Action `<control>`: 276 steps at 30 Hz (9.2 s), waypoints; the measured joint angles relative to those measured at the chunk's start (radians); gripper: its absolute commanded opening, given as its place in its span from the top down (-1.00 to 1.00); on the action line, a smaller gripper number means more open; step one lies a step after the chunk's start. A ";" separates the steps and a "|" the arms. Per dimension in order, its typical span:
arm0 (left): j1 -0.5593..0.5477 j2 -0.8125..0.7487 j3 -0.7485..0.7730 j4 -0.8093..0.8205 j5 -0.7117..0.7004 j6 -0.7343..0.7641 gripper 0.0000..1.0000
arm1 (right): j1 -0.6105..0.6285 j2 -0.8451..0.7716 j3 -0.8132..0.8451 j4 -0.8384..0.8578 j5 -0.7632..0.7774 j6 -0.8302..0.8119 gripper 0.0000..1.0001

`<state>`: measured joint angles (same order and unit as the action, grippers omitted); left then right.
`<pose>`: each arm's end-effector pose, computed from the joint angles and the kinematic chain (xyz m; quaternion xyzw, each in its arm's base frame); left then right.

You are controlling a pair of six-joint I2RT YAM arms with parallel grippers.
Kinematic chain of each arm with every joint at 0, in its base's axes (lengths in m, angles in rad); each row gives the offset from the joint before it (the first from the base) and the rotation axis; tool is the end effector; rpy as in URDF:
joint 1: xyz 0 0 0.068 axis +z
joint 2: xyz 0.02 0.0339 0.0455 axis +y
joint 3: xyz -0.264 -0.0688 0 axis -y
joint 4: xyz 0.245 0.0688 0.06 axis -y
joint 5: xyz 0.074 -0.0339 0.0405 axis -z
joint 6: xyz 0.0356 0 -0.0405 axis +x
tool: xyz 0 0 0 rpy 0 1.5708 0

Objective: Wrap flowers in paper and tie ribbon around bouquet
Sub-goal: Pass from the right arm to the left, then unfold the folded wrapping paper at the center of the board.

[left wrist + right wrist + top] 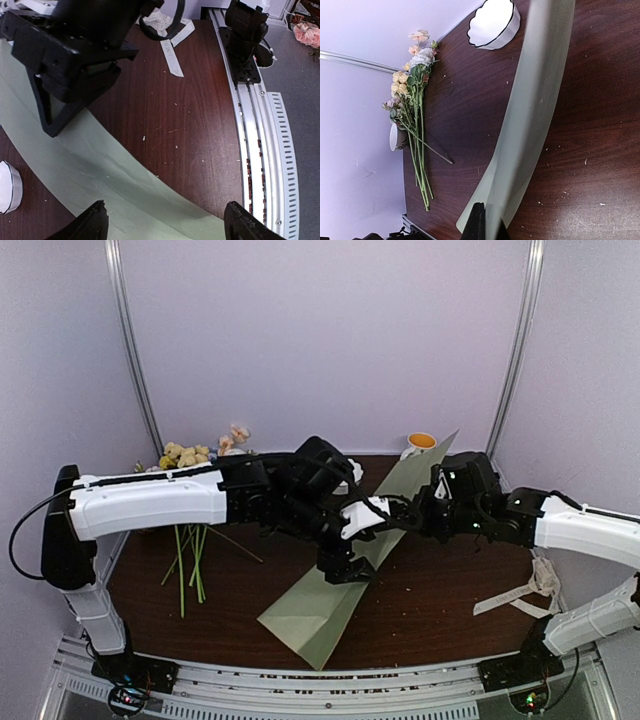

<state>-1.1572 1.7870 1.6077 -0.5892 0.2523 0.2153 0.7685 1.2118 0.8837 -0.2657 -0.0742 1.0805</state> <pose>0.1552 -0.3757 0.3113 0.6167 0.6754 -0.2790 0.2926 0.1918 0.1891 0.2773 0.1199 0.8744 0.3941 0.2563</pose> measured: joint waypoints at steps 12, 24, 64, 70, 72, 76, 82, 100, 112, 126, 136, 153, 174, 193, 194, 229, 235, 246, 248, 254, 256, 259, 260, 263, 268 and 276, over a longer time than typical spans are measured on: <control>-0.002 0.026 0.007 -0.045 -0.015 0.008 -0.29 | 0.006 -0.001 0.011 0.000 0.040 -0.004 1.00; -0.002 -0.375 -0.429 -0.034 -0.002 0.055 -0.31 | 0.006 -0.015 0.020 0.024 0.094 0.016 1.00; -0.003 -0.314 -0.436 0.100 -0.083 -0.031 0.48 | 0.006 -0.018 0.075 0.053 0.207 -0.022 1.00; -0.003 -0.317 -0.436 0.101 -0.096 -0.031 0.26 | 0.006 -0.026 0.075 0.053 0.211 -0.027 1.00; -0.003 -0.317 -0.436 0.101 -0.089 -0.033 0.23 | 0.006 -0.026 0.075 0.053 0.212 -0.027 1.00; -0.003 -0.327 -0.436 0.103 -0.054 -0.044 0.16 | 0.006 -0.026 0.075 0.053 0.214 -0.028 1.00; -0.003 -0.344 -0.435 0.102 -0.024 -0.050 0.17 | 0.006 -0.026 0.075 0.053 0.215 -0.031 1.00; -0.002 -0.273 -0.421 0.091 -0.020 -0.049 0.31 | 0.006 -0.027 0.075 0.053 0.232 -0.038 1.00; 0.054 -0.277 -0.422 0.091 -0.032 -0.042 0.26 | 0.006 -0.028 0.075 0.052 0.232 -0.047 1.00; 0.079 -0.276 -0.433 0.093 -0.032 -0.027 0.75 | 0.006 -0.028 0.075 0.052 0.232 -0.056 1.00; 0.115 -0.276 -0.467 0.130 0.041 -0.016 1.00 | 0.006 -0.027 0.075 0.052 0.219 -0.062 0.97; 0.116 -0.321 -0.522 0.328 0.159 -0.178 1.00 | -0.182 -0.053 0.113 -0.234 0.031 -0.350 -0.42; 0.124 -0.256 -0.522 0.347 0.201 -0.213 1.00 | -0.500 0.293 0.297 -0.279 -0.107 -0.496 -0.36; 0.139 -0.235 -0.521 0.332 0.224 -0.204 1.00 | -0.534 0.615 0.478 -0.150 -0.150 -0.340 -0.14; 0.140 -0.234 -0.521 0.333 0.224 -0.203 1.00 | -0.534 0.615 0.476 -0.147 -0.150 -0.340 -0.14; 0.208 -0.247 -0.515 0.303 0.263 -0.183 -0.75 | -0.309 0.332 0.383 -0.129 -0.133 -0.383 1.00; 0.239 -0.362 -0.510 0.347 0.245 -0.230 -0.88 | -0.124 0.205 0.449 -0.183 0.006 -0.425 1.00; 0.267 -0.340 -0.508 0.544 0.278 -0.373 -0.95 | 0.006 0.207 0.539 -0.220 0.124 -0.447 1.00; 0.267 -0.321 -0.507 0.563 0.257 -0.385 -0.91 | 0.016 0.214 0.551 -0.221 0.130 -0.450 1.00; 0.269 -0.192 -0.496 0.573 0.147 -0.436 -0.61 | 0.027 0.227 0.559 -0.220 0.144 -0.454 1.00; 0.270 -0.168 -0.507 0.599 0.144 -0.456 -0.44 | 0.028 0.227 0.562 -0.220 0.147 -0.454 1.00; 0.270 -0.156 -0.507 0.627 0.142 -0.481 0.08 | 0.030 0.229 0.571 -0.219 0.155 -0.457 1.00; 0.270 -0.155 -0.505 0.631 0.141 -0.478 0.43 | 0.030 0.229 0.572 -0.219 0.158 -0.459 1.00; 0.270 -0.154 -0.500 0.645 0.135 -0.475 1.00 | 0.031 0.229 0.572 -0.219 0.161 -0.472 1.00; 0.285 -0.171 -0.499 0.587 0.097 -0.452 1.00 | -0.003 0.222 0.570 -0.241 0.132 -0.498 1.00; 0.507 -0.439 -0.524 0.290 -0.055 -0.381 1.00 | -0.311 0.087 0.464 -0.338 0.025 -0.529 1.00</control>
<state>-0.6506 1.3479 1.0840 -0.2993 0.1974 -0.1654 0.4580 1.2991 1.3479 -0.6033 -0.0490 0.5510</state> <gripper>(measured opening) 0.013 0.010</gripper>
